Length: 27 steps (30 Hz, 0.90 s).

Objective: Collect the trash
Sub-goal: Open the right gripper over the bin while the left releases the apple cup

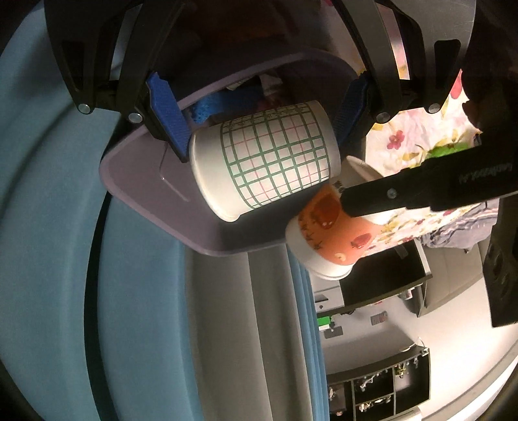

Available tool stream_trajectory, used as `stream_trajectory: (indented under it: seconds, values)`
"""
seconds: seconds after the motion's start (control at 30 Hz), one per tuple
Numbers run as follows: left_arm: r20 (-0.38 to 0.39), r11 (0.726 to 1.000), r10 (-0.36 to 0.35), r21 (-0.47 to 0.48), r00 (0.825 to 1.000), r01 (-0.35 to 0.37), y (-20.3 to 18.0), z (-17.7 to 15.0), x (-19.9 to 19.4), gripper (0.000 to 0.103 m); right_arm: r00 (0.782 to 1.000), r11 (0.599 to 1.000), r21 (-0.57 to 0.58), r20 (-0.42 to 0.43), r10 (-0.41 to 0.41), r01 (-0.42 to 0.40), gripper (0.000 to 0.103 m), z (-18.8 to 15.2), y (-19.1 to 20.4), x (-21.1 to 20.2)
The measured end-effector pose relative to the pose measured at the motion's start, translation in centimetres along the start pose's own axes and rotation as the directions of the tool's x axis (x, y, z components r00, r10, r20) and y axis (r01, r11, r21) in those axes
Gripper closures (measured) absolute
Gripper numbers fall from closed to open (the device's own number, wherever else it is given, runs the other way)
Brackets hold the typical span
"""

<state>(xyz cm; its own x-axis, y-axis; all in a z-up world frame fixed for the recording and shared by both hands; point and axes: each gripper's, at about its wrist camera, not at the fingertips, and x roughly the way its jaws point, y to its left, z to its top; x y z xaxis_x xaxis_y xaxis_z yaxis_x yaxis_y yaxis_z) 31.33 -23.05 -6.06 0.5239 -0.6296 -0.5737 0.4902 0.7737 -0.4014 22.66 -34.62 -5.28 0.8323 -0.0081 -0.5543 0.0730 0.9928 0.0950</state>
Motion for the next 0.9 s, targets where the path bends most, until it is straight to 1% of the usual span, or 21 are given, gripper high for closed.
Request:
stream_trajectory:
  seconds: [0.27,0.43,0.47,0.57,0.6,0.63,0.7,0.8,0.87,0.9]
  values:
    - [-0.058,0.999,-0.023,-0.038,0.998,0.021,0.7,0.0,2.3,0.048,1.000,1.000,0.014,-0.022,-0.006,0.006,0.022,-0.7,-0.9,0.4]
    - [-0.064,0.999,-0.017,-0.032,0.998,0.015,0.6,0.0,2.8,0.047,1.000,1.000,0.018,-0.024,-0.007,0.008,0.022,-0.9,-1.2,0.2]
    - [-0.063,0.999,-0.016,-0.033,0.998,0.014,0.5,0.0,2.8,0.046,1.000,1.000,0.019,-0.024,-0.006,0.007,0.022,-0.9,-1.2,0.1]
    - [-0.053,0.999,-0.029,-0.041,0.998,0.026,0.5,0.1,2.7,0.035,1.000,1.000,0.019,-0.024,-0.004,0.004,0.021,-1.0,-1.3,-0.3]
    - [-0.047,0.999,-0.025,-0.039,0.999,0.023,0.5,0.2,2.6,0.031,1.000,1.000,0.022,-0.022,-0.002,0.002,0.021,-1.0,-1.4,-0.4]
    - [-0.039,0.999,-0.019,-0.037,0.999,0.018,0.4,0.2,2.2,0.029,1.000,1.000,0.025,-0.020,0.000,0.000,0.021,-1.0,-1.5,-0.6]
    - [-0.017,0.999,0.009,-0.049,1.000,-0.010,0.6,0.3,1.3,0.020,1.000,0.999,0.034,-0.009,-0.002,0.002,0.020,-1.1,-1.9,-1.2]
    - [0.013,0.996,0.028,-0.082,1.000,-0.026,1.5,0.2,-0.4,0.017,1.000,0.999,0.041,0.007,-0.016,0.015,0.019,-1.2,-2.2,-2.3]
    - [0.035,0.994,0.065,-0.085,0.997,-0.062,1.7,-0.2,-1.9,0.015,1.000,0.999,0.049,0.020,-0.019,0.018,0.016,-1.2,-2.5,-2.9]
    - [0.054,0.992,0.100,-0.086,0.994,-0.095,1.9,-0.5,-2.9,0.014,0.999,0.998,0.054,0.032,-0.018,0.016,0.016,-1.2,-2.5,-3.5]
